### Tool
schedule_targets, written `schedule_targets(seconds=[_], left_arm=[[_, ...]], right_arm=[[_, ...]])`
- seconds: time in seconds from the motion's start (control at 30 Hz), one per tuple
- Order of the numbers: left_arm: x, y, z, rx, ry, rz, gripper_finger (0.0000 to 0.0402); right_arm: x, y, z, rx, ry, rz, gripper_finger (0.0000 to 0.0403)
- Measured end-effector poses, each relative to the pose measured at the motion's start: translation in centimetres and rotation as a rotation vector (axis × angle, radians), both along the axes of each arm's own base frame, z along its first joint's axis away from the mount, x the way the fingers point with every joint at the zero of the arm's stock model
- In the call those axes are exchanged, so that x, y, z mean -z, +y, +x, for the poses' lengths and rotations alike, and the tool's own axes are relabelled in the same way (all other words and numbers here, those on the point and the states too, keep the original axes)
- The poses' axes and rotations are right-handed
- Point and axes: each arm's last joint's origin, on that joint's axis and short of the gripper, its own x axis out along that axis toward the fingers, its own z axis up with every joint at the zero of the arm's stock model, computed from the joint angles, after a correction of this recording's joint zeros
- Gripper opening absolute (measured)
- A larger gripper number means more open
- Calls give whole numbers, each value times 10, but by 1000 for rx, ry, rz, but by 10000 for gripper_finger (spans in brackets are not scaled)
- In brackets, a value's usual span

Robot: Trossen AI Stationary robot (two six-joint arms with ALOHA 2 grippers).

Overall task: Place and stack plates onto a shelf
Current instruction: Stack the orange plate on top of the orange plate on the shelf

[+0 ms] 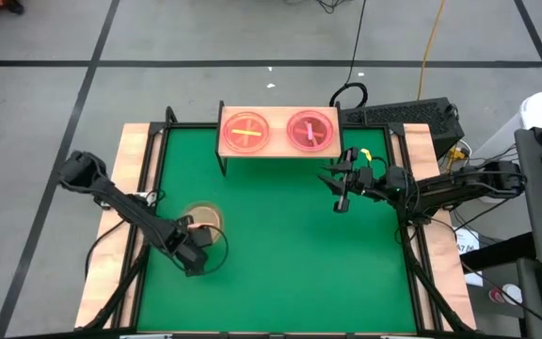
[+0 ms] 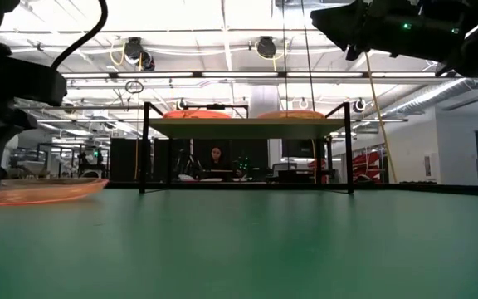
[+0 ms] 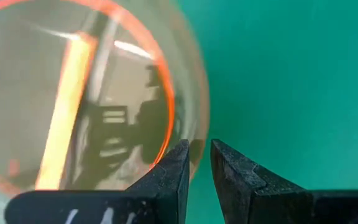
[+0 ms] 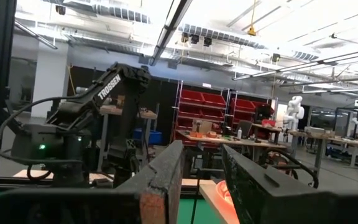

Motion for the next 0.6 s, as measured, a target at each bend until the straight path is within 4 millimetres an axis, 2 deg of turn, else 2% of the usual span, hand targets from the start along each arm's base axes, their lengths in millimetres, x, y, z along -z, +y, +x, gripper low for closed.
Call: schedule_targets(seconds=[0.2, 0.4, 0.5, 0.6], left_arm=[[1, 0, 1, -3, 76, 52, 74], [3, 0, 1, -8, 79, 67, 73], [3, 0, 1, 1, 78, 71, 57], [3, 0, 1, 5, 79, 71, 22]], right_arm=[[0, 0, 0, -1, 3, 4, 96], [0, 0, 0, -4, 4, 11, 95], [1, 0, 0, -6, 3, 17, 95], [1, 0, 0, -6, 3, 17, 95]])
